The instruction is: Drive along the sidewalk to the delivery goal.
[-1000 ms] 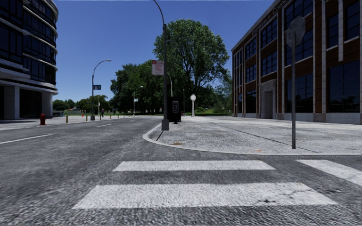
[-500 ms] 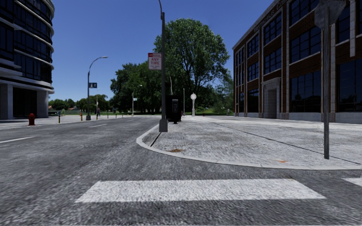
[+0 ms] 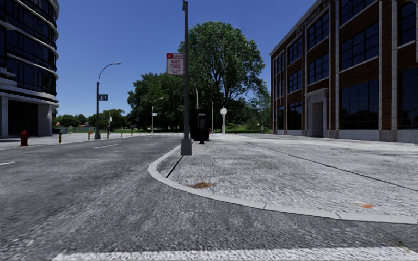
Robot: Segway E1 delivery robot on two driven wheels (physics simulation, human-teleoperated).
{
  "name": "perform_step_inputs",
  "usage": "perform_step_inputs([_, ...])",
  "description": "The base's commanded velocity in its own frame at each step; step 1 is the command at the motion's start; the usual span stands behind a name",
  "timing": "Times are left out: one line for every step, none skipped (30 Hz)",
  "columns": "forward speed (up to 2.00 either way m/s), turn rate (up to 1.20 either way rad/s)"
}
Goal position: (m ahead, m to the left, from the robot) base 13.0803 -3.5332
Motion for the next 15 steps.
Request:
perform_step_inputs([1.48,-0.06])
perform_step_inputs([1.48,-0.08])
perform_step_inputs([1.48,-0.09])
perform_step_inputs([1.48,-0.10])
perform_step_inputs([1.48,-0.10])
perform_step_inputs([1.47,-0.10])
perform_step_inputs([1.47,-0.10])
perform_step_inputs([1.47,-0.11])
perform_step_inputs([1.47,-0.11])
perform_step_inputs([1.47,-0.15])
perform_step_inputs([1.47,-0.17])
perform_step_inputs([1.47,-0.18])
perform_step_inputs([1.47,-0.18])
perform_step_inputs([1.47,-0.18])
perform_step_inputs([1.47,-0.18])
